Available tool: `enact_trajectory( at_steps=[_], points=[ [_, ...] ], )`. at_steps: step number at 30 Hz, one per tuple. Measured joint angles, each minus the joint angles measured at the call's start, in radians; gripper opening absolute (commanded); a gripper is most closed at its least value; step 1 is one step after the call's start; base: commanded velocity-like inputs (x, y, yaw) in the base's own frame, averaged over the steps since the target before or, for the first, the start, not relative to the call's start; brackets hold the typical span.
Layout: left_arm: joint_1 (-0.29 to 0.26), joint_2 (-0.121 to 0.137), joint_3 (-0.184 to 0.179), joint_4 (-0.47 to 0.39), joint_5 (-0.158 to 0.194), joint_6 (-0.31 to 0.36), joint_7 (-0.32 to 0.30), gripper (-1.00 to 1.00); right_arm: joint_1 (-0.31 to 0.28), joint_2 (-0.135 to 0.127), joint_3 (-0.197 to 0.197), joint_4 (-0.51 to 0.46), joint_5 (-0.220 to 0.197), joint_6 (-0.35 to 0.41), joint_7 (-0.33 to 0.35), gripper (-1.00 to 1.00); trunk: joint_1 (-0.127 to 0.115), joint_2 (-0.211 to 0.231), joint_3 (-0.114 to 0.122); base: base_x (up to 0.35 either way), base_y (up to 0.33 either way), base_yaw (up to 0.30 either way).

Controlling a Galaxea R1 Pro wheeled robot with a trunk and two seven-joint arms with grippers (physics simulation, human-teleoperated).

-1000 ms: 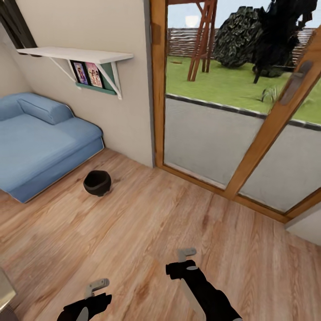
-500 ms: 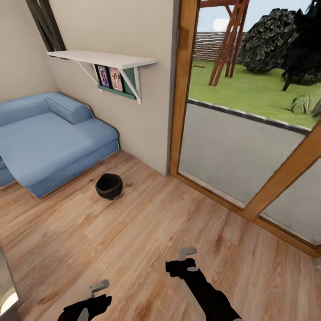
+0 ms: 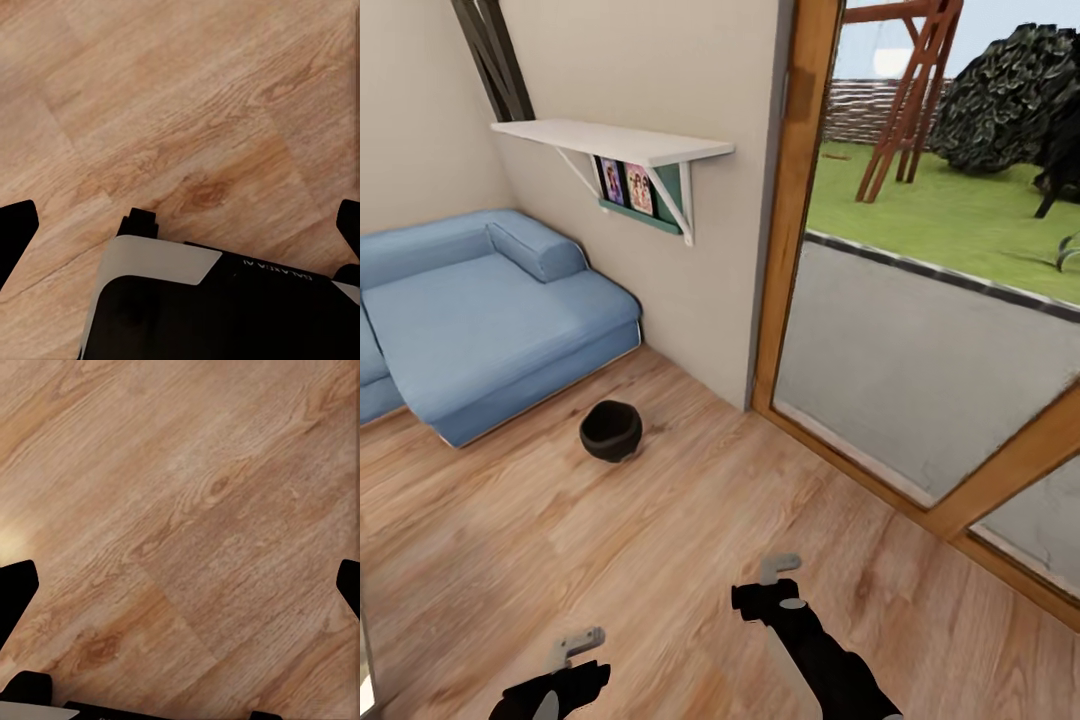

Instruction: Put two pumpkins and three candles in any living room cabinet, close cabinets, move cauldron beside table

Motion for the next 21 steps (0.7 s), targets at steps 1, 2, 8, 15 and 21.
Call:
enact_trajectory(
  at_steps=[1,2,8,15,21],
  points=[
    [0.000,0.000,0.000,0.000,0.000,0.000,0.000,1.00,0.000,0.000,0.000,0.000,0.001,0.001,0.000,1.00,0.000,0.000,0.000,0.295,-0.025,0.014],
    [0.000,0.000,0.000,0.000,0.001,0.000,0.000,1.00,0.000,0.000,0.001,0.000,0.001,0.003,0.000,1.00,0.000,0.000,0.000,0.297,-0.007,0.011],
    [0.000,0.001,0.001,0.000,0.001,0.000,0.000,1.00,0.000,0.000,0.001,0.000,0.001,0.006,-0.001,1.00,0.000,0.000,0.000,0.305,0.061,0.004],
    [0.000,0.001,0.002,0.000,0.001,0.000,0.000,1.00,0.000,0.001,0.001,-0.001,-0.001,0.005,0.000,1.00,0.000,0.000,0.000,0.301,0.126,0.000],
    [0.000,0.002,0.002,0.000,0.001,0.000,0.000,1.00,0.000,0.000,0.000,-0.001,-0.001,0.000,0.000,1.00,0.000,0.000,0.000,0.273,0.187,0.018]
  ],
)
